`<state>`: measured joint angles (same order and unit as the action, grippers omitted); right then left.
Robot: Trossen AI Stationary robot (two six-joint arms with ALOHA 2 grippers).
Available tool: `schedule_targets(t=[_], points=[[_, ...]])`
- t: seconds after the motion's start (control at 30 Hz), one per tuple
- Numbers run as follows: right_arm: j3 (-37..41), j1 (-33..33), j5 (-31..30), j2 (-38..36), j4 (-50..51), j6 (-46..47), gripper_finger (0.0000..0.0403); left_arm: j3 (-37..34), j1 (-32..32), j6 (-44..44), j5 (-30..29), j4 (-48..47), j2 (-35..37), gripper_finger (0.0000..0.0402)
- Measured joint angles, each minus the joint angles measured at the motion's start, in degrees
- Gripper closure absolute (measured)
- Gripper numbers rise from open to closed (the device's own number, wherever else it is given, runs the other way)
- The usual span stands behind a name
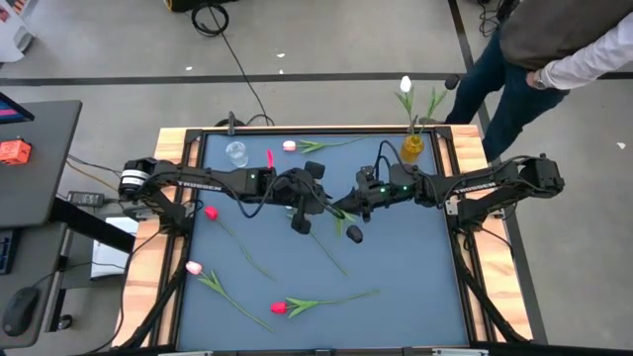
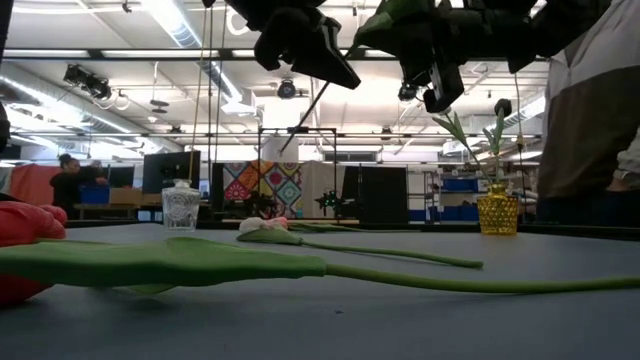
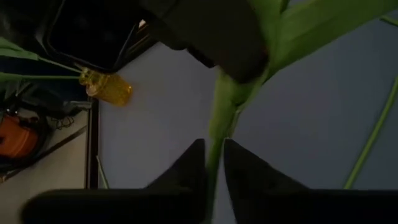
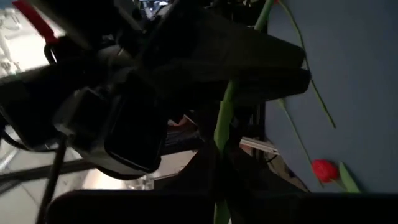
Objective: Sort flowers into vase by color
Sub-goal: Put the black tulip into the yellow vase
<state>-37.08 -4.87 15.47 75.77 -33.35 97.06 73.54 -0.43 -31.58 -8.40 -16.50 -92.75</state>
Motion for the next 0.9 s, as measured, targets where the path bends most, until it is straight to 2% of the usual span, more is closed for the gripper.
schedule_targets(t=[0.1,0.23,0.4,0.53,0.67,0.9], points=[[0.0,0.0,0.0,0.0,1.3,-4.6,0.0356,0.0,0.0,1.9,0.0,-0.5,0.0,0.0391],[0.0,-0.1,-1.9,-0.9,2.1,-15.1,0.0319,0.0,0.8,4.6,0.1,-3.1,0.8,0.0397],[0.0,-0.8,-9.3,-6.4,3.0,-26.3,0.0277,-0.1,1.3,9.1,2.1,-8.8,2.2,0.0399],[0.0,-1.2,-17.1,-13.0,8.1,-36.8,0.0267,-0.2,1.2,12.6,5.2,-8.4,2.4,0.0399],[0.0,-1.1,-23.9,-20.3,15.2,-44.6,0.0267,-3.8,1.3,17.0,6.7,-0.9,2.5,0.04],[0.0,-1.1,-29.1,-28.5,24.1,-50.1,0.0267,-13.3,2.2,28.0,12.7,17.3,2.4,0.0401]])
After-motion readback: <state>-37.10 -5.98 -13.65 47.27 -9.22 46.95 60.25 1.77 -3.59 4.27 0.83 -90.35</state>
